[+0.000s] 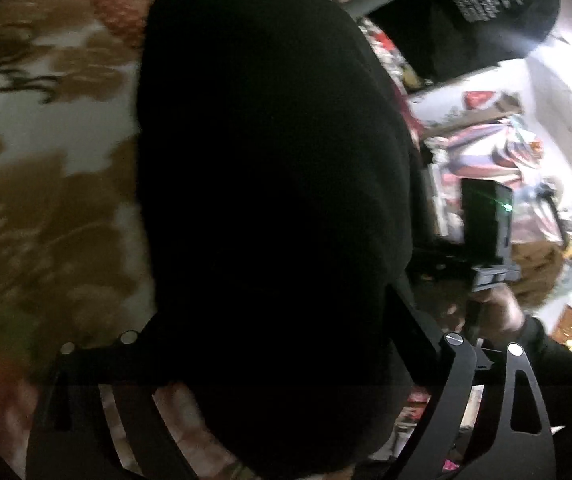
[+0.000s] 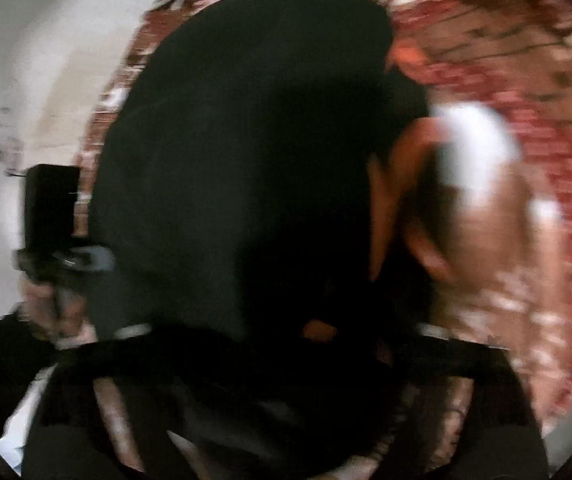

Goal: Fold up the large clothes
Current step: 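Lower the folded hoodie onto the bedspread and open both grippers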

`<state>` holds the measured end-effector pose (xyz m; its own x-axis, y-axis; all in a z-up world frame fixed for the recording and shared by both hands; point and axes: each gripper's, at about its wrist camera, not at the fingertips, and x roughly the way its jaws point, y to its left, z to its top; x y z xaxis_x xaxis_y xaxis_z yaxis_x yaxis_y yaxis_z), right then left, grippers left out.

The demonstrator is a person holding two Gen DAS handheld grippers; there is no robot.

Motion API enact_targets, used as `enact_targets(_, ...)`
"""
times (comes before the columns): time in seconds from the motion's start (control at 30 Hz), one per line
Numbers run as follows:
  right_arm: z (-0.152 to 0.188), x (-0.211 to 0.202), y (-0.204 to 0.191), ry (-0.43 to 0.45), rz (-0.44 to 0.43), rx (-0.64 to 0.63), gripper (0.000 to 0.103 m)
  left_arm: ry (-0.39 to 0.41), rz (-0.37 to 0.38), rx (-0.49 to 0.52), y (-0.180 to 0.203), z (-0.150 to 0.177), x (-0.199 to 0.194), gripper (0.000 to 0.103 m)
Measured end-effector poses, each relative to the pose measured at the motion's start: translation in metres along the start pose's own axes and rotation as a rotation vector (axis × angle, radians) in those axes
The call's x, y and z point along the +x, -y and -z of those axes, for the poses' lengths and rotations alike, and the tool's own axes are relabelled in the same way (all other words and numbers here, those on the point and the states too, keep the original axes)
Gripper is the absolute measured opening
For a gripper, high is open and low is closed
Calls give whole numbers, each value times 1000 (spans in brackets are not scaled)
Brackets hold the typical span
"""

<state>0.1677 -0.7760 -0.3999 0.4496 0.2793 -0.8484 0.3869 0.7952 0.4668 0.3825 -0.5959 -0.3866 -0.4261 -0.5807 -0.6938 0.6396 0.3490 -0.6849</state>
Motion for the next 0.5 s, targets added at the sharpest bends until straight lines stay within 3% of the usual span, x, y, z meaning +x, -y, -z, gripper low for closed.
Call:
enact_targets(0.1,10,-20,7,-18,78,-6,94,22,-151,62,19,15,-25,89)
enact_targets(0.23,6,-62,-24,27,278,-23,93,151,-382,195,83,29,-70,94)
enact_targets(0.33,12,-87,-60,118,295,-12,95,245,-470,226,123,38,-79,98)
enact_targets(0.4,10,-83,-77,171,334,-24,98,260,-505,200,132,41,-63,98)
enact_targets(0.5,-1,-55,-76,186,360,-50,98,238,-484,119,107,48,-28,97)
